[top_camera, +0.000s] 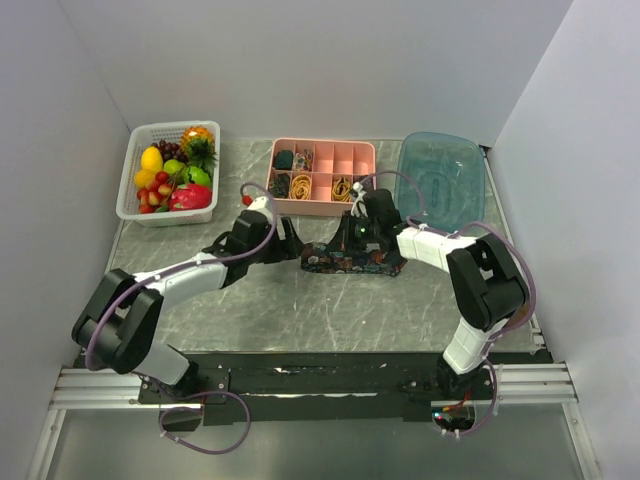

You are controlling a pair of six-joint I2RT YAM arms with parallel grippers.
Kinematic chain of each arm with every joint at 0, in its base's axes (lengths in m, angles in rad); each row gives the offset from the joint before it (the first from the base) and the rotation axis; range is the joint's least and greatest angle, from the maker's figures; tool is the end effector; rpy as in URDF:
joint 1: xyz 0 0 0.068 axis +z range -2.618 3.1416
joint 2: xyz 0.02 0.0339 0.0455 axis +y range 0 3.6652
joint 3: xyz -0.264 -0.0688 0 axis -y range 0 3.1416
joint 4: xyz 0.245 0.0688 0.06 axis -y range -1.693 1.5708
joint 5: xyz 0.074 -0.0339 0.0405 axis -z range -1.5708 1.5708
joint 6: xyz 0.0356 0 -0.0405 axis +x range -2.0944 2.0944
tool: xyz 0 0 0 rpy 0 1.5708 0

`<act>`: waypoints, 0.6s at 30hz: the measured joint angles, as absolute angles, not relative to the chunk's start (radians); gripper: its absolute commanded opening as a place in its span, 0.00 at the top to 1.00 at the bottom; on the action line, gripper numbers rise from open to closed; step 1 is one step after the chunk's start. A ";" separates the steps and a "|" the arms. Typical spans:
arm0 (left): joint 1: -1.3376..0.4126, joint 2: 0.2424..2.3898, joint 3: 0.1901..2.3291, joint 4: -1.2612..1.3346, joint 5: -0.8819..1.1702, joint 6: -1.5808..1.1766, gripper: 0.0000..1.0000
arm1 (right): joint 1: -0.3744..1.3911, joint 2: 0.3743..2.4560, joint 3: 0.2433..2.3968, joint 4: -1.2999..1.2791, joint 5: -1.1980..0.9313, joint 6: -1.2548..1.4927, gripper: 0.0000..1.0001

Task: Roll the ties
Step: Roll the tie at the center of the board.

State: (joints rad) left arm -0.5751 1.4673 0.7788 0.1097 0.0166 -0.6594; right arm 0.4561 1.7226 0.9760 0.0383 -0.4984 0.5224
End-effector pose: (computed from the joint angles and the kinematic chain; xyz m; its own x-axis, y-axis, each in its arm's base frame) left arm 0.2613 -0.1701 0.2068 -0.7031 -0.2742 -0.6561 0.1578 0.8394 -0.5200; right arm 0.3161 0.1740 0.1836 -0.8618 0.0654 -0.5030 -0.3263 0.6878 0.6484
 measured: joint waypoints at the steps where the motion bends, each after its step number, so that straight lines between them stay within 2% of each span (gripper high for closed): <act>1: -0.562 1.468 0.759 0.120 0.036 -0.666 0.08 | 0.457 1.725 0.980 0.035 -0.487 0.521 1.00; 9: -0.519 1.522 0.676 0.288 0.189 -0.720 0.05 | 0.461 1.772 0.982 0.033 -0.451 0.519 1.00; 18: -0.489 1.636 0.654 0.455 0.277 -0.778 0.07 | 0.467 1.773 0.986 0.035 -0.440 0.519 1.00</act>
